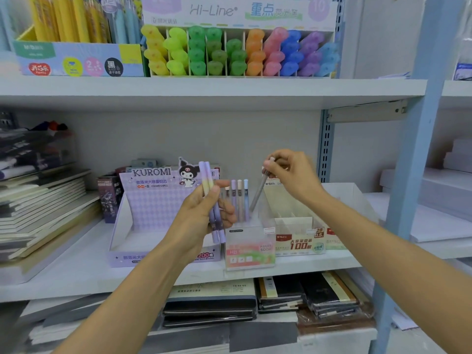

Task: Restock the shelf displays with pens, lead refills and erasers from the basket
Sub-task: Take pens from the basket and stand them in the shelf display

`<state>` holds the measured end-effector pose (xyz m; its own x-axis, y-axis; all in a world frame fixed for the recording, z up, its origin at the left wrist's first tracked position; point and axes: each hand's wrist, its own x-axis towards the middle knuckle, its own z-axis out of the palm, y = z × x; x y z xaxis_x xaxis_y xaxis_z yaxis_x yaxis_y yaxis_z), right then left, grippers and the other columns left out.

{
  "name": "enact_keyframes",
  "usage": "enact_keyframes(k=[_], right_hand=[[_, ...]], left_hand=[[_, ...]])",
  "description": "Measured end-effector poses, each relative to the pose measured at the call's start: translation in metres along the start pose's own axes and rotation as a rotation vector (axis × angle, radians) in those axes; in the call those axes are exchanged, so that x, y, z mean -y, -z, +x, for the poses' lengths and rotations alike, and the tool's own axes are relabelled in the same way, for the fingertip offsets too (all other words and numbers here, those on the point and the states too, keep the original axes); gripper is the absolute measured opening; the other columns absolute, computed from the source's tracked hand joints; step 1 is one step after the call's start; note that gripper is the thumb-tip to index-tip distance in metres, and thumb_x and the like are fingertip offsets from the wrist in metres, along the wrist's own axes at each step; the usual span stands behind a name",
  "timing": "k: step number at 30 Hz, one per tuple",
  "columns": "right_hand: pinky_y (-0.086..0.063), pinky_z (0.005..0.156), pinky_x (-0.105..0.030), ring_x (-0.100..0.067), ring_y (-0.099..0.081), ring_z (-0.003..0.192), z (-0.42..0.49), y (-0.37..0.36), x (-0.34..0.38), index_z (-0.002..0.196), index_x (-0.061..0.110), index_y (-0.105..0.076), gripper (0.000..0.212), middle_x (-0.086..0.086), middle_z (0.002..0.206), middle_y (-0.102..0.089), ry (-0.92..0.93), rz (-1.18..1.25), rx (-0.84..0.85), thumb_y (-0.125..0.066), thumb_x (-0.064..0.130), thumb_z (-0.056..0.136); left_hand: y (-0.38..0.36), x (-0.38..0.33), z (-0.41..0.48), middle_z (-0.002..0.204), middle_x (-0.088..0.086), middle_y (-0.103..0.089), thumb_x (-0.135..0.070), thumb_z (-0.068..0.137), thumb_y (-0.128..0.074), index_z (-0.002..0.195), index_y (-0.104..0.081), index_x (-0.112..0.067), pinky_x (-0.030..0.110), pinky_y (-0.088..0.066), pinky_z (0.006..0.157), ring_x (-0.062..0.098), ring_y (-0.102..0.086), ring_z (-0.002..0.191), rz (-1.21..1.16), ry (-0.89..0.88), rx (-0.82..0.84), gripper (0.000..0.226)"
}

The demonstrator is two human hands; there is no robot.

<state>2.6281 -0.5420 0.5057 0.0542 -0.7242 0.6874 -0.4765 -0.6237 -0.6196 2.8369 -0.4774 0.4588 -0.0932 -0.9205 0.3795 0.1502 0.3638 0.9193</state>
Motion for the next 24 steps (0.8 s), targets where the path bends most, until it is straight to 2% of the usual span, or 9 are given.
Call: enact_keyframes(k=[1,4,7,12,14,16,20,24], right_hand=[[-0.05,0.066,-0.01,-0.002,-0.068,0.069,-0.001,-0.005,-0.003,0.09,0.015,-0.068,0.007,0.0,0.081,-0.073,0.011,-0.038,0.004,-0.064,0.02,0.092],[-0.056,0.077,-0.029,-0.011,-0.069,0.076,-0.003,-0.017,-0.011,0.09,0.013,-0.071,0.012,0.001,0.08,-0.073,0.05,-0.15,0.039,-0.064,0.022,0.092],[-0.055,0.078,-0.038,-0.013,-0.067,0.077,-0.004,-0.021,-0.015,0.093,0.012,-0.071,0.014,0.002,0.081,-0.073,0.071,-0.215,0.095,-0.063,0.024,0.093],[-0.055,0.08,-0.039,-0.012,-0.069,0.076,0.003,-0.014,-0.015,0.093,0.009,-0.071,0.014,0.0,0.08,-0.073,0.111,-0.247,0.177,-0.063,0.021,0.093],[-0.055,0.08,-0.032,-0.006,-0.068,0.075,0.005,-0.017,-0.016,0.101,0.01,-0.068,0.014,-0.001,0.079,-0.074,0.109,-0.24,0.181,-0.064,0.02,0.092],[-0.052,0.073,-0.024,-0.003,-0.064,0.068,0.005,-0.023,-0.018,0.106,0.015,-0.061,0.019,0.0,0.073,-0.073,0.106,-0.224,0.132,-0.068,0.021,0.09],[-0.052,0.07,-0.032,-0.012,-0.059,0.074,0.006,-0.032,-0.024,0.087,0.02,-0.061,0.016,0.011,0.075,-0.062,0.101,-0.243,-0.01,-0.076,0.024,0.082],[-0.045,0.076,-0.032,-0.012,-0.05,0.086,0.007,-0.037,-0.03,0.082,0.018,-0.07,0.012,0.004,0.091,-0.054,0.095,-0.366,0.015,-0.076,0.029,0.082]], left_hand=[[0.0,0.0,-0.001,0.064,0.0,-0.06,-0.03,0.102,-0.042,0.117,-0.063,-0.021,0.026,-0.05,0.055,0.014,-0.056,0.053,0.016,0.0,0.008,0.027],[0.001,0.001,-0.004,0.059,-0.003,-0.044,-0.027,0.104,-0.04,0.117,-0.061,-0.018,0.02,-0.036,0.045,0.01,-0.037,0.046,-0.002,0.022,0.06,0.026],[0.004,0.003,-0.004,0.06,-0.005,-0.041,-0.022,0.104,-0.04,0.113,-0.057,-0.011,0.019,-0.032,0.043,0.009,-0.033,0.047,-0.027,0.05,0.08,0.023],[0.009,0.008,-0.001,0.067,0.0,-0.053,-0.013,0.104,-0.038,0.11,-0.063,-0.007,0.019,-0.04,0.048,0.01,-0.045,0.055,-0.025,0.065,0.091,0.027],[0.01,0.008,-0.001,0.072,0.003,-0.057,-0.009,0.103,-0.039,0.113,-0.065,-0.006,0.019,-0.041,0.05,0.01,-0.048,0.059,-0.069,0.07,0.116,0.028],[0.011,0.008,-0.001,0.075,0.003,-0.059,-0.005,0.102,-0.04,0.116,-0.064,-0.006,0.019,-0.042,0.051,0.01,-0.049,0.062,-0.092,0.077,0.136,0.028],[0.015,0.008,-0.002,0.077,0.004,-0.065,-0.002,0.101,-0.041,0.12,-0.061,-0.006,0.019,-0.044,0.053,0.01,-0.053,0.061,-0.087,0.056,0.165,0.028],[0.018,0.007,-0.003,0.085,0.007,-0.071,-0.009,0.1,-0.044,0.123,-0.059,-0.007,0.019,-0.047,0.056,0.01,-0.057,0.06,-0.057,0.028,0.191,0.027]])
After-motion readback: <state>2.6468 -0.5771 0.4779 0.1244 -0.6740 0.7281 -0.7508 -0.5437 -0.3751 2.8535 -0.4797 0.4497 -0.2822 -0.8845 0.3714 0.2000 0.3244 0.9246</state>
